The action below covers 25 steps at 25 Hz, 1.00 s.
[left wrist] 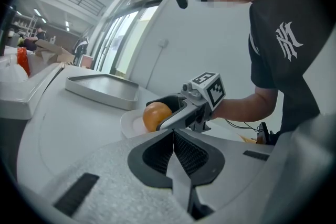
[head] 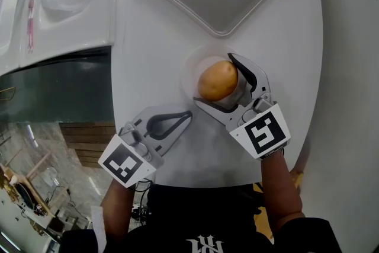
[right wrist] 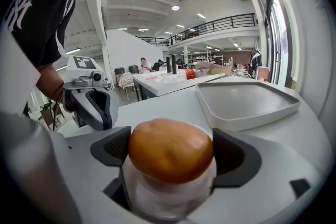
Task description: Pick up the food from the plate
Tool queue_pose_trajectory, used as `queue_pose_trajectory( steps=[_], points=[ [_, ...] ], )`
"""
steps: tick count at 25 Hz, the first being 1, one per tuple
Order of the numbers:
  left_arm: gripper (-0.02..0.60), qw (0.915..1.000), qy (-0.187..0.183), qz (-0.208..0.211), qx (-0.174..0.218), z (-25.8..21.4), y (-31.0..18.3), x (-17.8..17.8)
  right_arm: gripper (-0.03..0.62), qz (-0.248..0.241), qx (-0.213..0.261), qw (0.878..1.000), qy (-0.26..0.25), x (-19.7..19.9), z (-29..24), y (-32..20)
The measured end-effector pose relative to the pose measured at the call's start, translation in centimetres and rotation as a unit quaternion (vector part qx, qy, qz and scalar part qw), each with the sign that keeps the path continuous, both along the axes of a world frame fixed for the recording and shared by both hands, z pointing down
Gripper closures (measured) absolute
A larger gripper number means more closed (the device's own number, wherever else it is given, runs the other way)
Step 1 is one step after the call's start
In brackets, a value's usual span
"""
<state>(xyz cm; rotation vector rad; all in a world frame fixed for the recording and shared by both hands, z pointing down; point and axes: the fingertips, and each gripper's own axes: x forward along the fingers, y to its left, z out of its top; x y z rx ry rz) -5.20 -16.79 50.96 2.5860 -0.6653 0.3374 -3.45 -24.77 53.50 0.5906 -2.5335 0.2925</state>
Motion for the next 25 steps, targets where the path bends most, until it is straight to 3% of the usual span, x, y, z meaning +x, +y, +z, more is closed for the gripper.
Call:
queue_pose_trajectory(
  steps=[4, 25],
  points=[
    [0.574, 0.9999, 0.002, -0.004, -0.010, 0.2, 0.1, -0.1, 0.146, 0.001, 0.004, 1.000, -0.001, 0.0, -0.2, -0.1],
    [0.574, 0.9997, -0.003, 0.006, 0.025, -2.9, 1.0, 0.5, 0.146, 0.004, 0.027, 1.000, -0.013, 0.3, -3.8, 0.9]
  ],
)
